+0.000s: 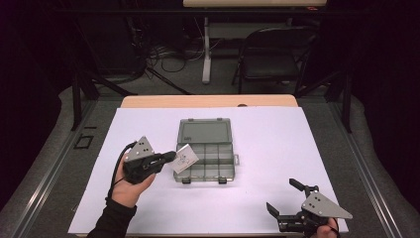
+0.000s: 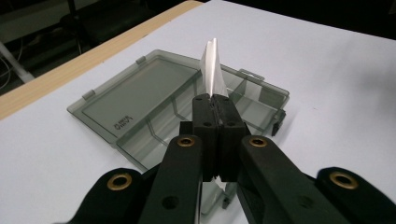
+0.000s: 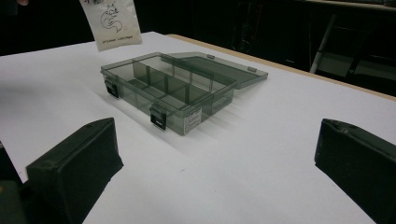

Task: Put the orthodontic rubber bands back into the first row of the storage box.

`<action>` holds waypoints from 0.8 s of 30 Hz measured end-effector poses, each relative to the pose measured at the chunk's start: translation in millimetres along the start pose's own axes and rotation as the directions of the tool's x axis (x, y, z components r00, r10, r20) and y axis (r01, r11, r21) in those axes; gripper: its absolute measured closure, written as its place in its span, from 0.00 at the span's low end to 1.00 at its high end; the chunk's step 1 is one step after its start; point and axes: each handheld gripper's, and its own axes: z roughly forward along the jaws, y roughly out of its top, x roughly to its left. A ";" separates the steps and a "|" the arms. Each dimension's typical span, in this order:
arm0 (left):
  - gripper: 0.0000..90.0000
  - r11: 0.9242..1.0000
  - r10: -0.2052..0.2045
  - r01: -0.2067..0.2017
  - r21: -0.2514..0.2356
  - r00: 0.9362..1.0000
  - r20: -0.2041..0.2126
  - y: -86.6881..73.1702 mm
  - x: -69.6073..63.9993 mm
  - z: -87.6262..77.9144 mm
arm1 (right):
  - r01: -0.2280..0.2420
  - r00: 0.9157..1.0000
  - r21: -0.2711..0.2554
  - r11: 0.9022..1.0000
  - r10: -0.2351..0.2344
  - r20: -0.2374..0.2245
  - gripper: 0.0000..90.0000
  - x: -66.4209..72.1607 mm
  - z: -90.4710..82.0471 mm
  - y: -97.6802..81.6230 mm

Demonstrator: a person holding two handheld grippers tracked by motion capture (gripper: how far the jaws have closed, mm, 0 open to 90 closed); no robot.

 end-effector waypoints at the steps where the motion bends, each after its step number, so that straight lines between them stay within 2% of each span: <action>1: 0.99 1.000 0.000 0.000 0.000 1.000 0.000 2.8 2.3 1.1 | -0.003 1.000 0.001 1.000 0.003 -0.002 0.00 0.2 -0.1 0.0; 6: 0.99 1.000 0.005 -0.005 0.006 1.000 0.009 17.3 13.5 6.3 | -0.005 1.000 -0.001 1.000 0.005 0.002 0.00 -0.3 0.5 -0.4; 7: 0.99 1.000 0.019 -0.019 0.012 1.000 0.008 25.8 17.1 9.0 | -0.002 1.000 0.001 1.000 0.002 0.001 0.00 -0.4 0.3 -0.3; 12: 0.99 0.999 0.041 -0.042 0.033 0.999 0.009 42.9 26.4 18.5 | -0.005 1.000 -0.006 1.000 0.005 0.001 0.00 -0.2 1.1 -0.7; 18: 0.99 0.998 0.044 -0.045 0.053 0.999 0.019 53.7 37.9 31.2 | -0.006 1.000 -0.004 1.000 0.006 0.000 0.00 -0.4 0.9 -0.7; 24: 0.99 0.993 0.049 -0.052 0.105 0.998 0.025 60.3 49.4 50.6 | -0.004 1.000 -0.004 1.000 0.004 0.000 0.00 -0.5 1.1 -0.7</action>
